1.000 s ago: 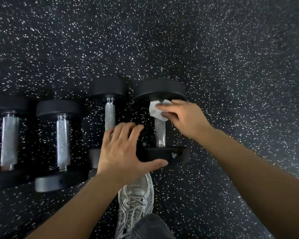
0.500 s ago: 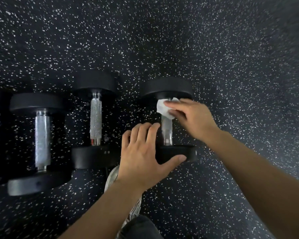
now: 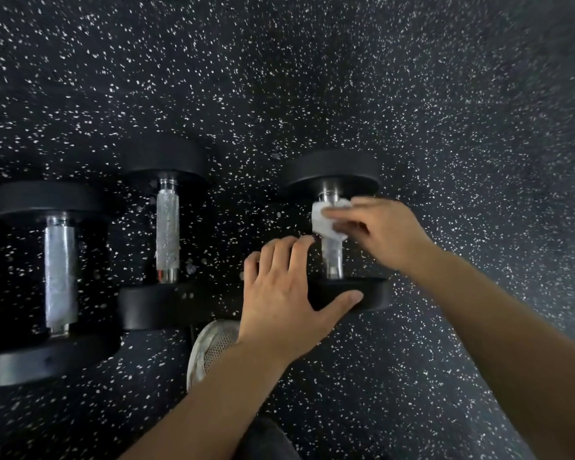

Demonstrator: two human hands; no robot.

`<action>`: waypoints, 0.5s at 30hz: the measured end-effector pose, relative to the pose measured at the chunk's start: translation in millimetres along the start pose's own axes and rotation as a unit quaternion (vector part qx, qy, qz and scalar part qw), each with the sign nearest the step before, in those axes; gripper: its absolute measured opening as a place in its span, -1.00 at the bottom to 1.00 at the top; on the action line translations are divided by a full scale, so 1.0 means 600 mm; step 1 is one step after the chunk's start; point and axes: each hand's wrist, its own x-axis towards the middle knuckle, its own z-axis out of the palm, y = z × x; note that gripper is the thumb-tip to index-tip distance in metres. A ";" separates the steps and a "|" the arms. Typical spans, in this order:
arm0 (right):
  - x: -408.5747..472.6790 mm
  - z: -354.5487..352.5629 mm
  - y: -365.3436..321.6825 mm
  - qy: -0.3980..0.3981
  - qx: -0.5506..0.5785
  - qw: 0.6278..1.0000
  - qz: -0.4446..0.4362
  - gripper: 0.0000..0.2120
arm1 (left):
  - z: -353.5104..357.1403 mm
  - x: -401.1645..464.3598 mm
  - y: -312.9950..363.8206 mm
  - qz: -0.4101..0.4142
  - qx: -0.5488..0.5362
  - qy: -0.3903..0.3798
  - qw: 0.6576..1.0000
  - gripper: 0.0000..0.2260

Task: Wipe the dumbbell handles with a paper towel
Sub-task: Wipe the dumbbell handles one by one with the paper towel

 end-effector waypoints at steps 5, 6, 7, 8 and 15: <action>-0.001 0.012 0.014 0.071 0.044 0.996 0.041 -0.68 | 0.012 0.001 0.007 -0.001 0.007 -0.003 1.000 -0.12; -0.009 0.011 0.013 0.047 0.055 0.997 0.036 -0.66 | 0.013 0.001 0.007 -0.003 0.013 -0.005 1.000 -0.11; -0.018 0.006 0.011 0.007 0.059 0.998 0.028 -0.65 | 0.013 0.002 0.007 -0.007 0.020 -0.007 1.000 -0.09; -0.024 0.002 0.011 -0.044 0.049 0.998 0.021 -0.65 | 0.013 0.004 0.007 -0.009 0.027 -0.009 1.000 -0.07; -0.018 0.002 0.016 -0.051 0.033 0.998 -0.016 -0.66 | 0.000 0.004 -0.001 -0.005 0.048 -0.012 0.999 -0.07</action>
